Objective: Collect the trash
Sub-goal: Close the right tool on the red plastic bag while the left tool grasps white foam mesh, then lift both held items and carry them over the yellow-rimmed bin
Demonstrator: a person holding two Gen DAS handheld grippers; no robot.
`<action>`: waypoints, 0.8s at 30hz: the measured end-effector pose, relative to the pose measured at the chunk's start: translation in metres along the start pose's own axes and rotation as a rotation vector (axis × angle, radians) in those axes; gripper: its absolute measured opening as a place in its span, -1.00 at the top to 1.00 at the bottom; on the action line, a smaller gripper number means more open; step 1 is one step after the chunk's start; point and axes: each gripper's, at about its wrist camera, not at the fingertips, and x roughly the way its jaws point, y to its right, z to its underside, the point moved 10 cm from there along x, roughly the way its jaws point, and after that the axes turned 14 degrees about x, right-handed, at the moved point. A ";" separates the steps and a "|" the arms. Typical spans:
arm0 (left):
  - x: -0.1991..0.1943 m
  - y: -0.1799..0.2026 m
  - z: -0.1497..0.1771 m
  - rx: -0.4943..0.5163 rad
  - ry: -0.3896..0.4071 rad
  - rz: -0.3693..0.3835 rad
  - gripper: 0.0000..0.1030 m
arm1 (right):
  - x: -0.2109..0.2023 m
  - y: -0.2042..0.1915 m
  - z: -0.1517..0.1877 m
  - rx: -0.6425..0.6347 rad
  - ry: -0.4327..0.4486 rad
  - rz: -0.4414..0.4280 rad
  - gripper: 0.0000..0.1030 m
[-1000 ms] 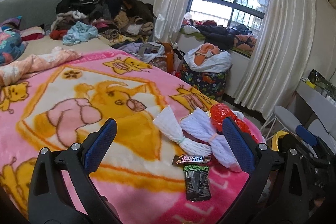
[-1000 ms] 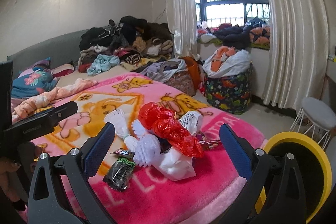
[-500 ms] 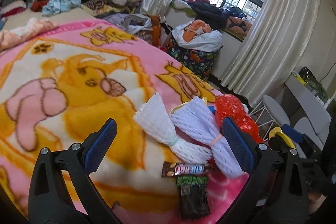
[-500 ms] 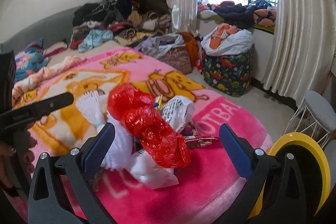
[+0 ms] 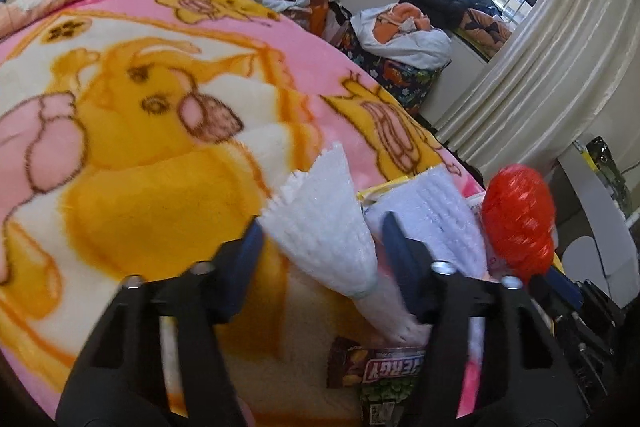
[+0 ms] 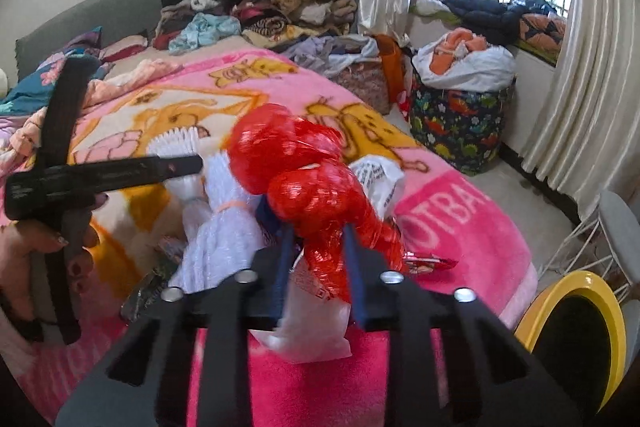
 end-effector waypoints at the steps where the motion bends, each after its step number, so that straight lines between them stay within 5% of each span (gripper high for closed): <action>1: 0.001 0.001 0.001 -0.006 -0.004 0.008 0.37 | -0.003 0.000 -0.001 0.003 0.010 -0.002 0.62; 5: -0.010 0.011 -0.004 0.013 0.037 0.024 0.70 | -0.019 0.004 -0.005 0.040 0.049 -0.021 0.64; 17: -0.090 0.048 -0.051 0.120 0.239 -0.019 0.74 | -0.074 0.022 -0.014 0.141 0.138 -0.044 0.64; 24: -0.112 0.085 -0.059 0.177 0.279 0.008 0.74 | -0.100 0.035 -0.010 0.184 0.171 -0.031 0.64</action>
